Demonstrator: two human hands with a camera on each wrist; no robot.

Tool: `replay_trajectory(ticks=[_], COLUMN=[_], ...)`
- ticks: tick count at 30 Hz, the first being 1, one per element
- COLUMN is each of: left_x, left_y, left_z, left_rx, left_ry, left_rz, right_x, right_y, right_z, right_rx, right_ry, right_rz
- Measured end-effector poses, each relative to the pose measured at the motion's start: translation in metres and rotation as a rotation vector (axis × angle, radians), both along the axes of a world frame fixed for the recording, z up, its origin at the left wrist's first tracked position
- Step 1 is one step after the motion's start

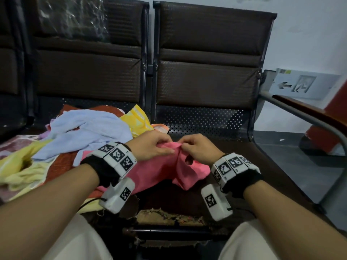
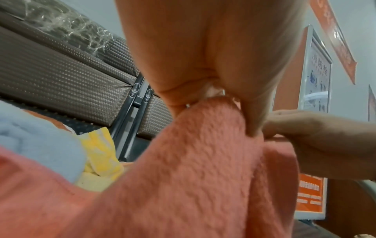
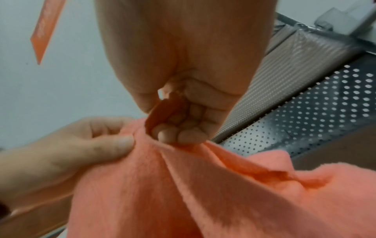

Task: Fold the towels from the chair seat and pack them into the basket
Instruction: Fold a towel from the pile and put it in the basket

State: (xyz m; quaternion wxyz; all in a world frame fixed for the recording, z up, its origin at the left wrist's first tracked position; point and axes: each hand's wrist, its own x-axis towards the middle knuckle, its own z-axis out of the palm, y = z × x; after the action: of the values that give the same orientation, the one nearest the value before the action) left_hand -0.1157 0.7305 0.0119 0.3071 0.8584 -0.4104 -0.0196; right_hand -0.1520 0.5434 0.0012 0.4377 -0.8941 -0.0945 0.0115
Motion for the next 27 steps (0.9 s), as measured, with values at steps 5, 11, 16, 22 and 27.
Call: replay_trajectory(ticks=[5, 11, 16, 22, 27], left_x=[0.012, 0.01, 0.002, -0.005, -0.004], left_y=[0.026, 0.029, 0.011, 0.0, 0.0], left_z=[-0.005, -0.004, 0.011, 0.019, 0.018], left_rx=[0.166, 0.009, -0.301, -0.583, -0.729], left_ry=[-0.137, -0.017, 0.275, 0.562, 0.835], left_rz=[0.207, 0.275, 0.318, 0.435, 0.564], right_x=[0.014, 0.016, 0.008, -0.007, -0.012], right_y=[-0.019, -0.046, -0.036, -0.024, -0.019], right_z=[-0.007, -0.012, -0.013, 0.005, 0.016], right_rx=[0.195, 0.195, 0.244, 0.541, -0.011], right_ry=[-0.123, -0.146, -0.112, 0.02, -0.032], right_rz=[-0.361, -0.644, -0.59, -0.344, -0.018])
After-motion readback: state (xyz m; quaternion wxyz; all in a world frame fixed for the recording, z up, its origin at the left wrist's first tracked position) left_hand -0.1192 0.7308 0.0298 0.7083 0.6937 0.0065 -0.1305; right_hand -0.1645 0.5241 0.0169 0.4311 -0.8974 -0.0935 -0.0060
